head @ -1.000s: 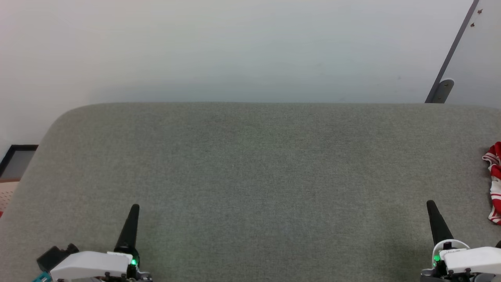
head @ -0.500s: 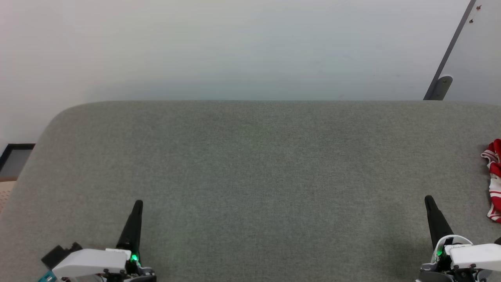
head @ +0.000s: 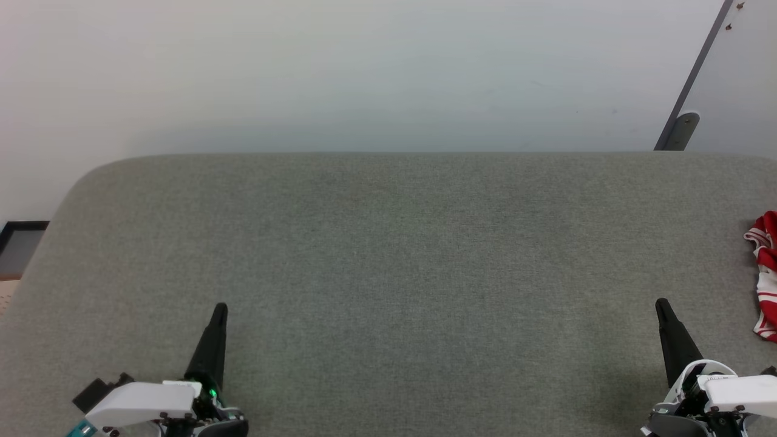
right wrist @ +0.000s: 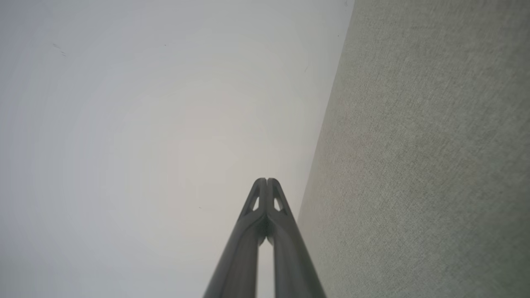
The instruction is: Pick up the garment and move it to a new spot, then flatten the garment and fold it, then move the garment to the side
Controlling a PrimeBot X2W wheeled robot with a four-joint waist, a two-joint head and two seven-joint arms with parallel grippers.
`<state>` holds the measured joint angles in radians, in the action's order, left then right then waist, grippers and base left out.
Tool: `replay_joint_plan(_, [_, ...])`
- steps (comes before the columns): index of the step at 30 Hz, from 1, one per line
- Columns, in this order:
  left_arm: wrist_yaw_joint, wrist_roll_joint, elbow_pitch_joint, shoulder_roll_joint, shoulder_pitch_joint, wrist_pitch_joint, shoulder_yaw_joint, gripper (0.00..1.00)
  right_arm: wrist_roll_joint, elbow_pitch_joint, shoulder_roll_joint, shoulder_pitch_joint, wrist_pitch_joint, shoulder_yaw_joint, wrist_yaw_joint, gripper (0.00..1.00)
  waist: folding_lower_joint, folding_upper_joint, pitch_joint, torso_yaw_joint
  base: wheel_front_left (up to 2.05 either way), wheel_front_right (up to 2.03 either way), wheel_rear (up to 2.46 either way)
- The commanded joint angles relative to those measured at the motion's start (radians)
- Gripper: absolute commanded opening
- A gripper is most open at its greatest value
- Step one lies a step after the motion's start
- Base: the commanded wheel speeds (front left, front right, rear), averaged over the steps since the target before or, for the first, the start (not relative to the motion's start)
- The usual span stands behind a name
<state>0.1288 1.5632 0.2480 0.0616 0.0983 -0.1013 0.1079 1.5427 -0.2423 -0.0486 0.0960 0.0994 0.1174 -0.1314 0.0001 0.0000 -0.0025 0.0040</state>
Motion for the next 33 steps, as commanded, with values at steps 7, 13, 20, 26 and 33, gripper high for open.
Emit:
replay_joint_plan(7, [0.004,0.047,-0.004,-0.014,0.015,-0.015,0.009,0.0,0.066,-0.003,-0.003,0.02,0.017,-0.005,0.001,0.0,-0.0001,0.0,0.005,-0.003,0.0,0.0,0.0])
replay_joint_plan(13, [0.004,0.05,-0.004,-0.014,0.015,-0.016,0.009,0.0,0.071,-0.004,-0.003,0.015,0.018,-0.005,0.001,0.0,-0.0001,0.0,0.006,-0.004,0.0,0.0,0.0])
replay_joint_plan(20, [0.004,0.051,-0.004,-0.014,0.015,-0.016,0.009,0.0,0.072,-0.004,-0.003,0.015,0.018,-0.005,0.001,0.0,-0.0001,0.0,0.006,-0.004,0.0,0.0,0.0])
replay_joint_plan(26, [0.004,0.051,-0.004,-0.014,0.015,-0.016,0.009,0.0,0.071,-0.003,-0.003,0.015,0.018,-0.005,0.001,0.0,-0.0001,0.0,0.006,-0.004,0.0,0.0,0.0])
replay_joint_plan(33, [0.004,0.051,-0.004,-0.014,0.015,-0.016,0.008,0.0,0.071,-0.003,-0.003,0.015,0.018,-0.005,0.001,0.0,-0.0001,0.0,0.006,-0.004,0.0,0.0,0.0])
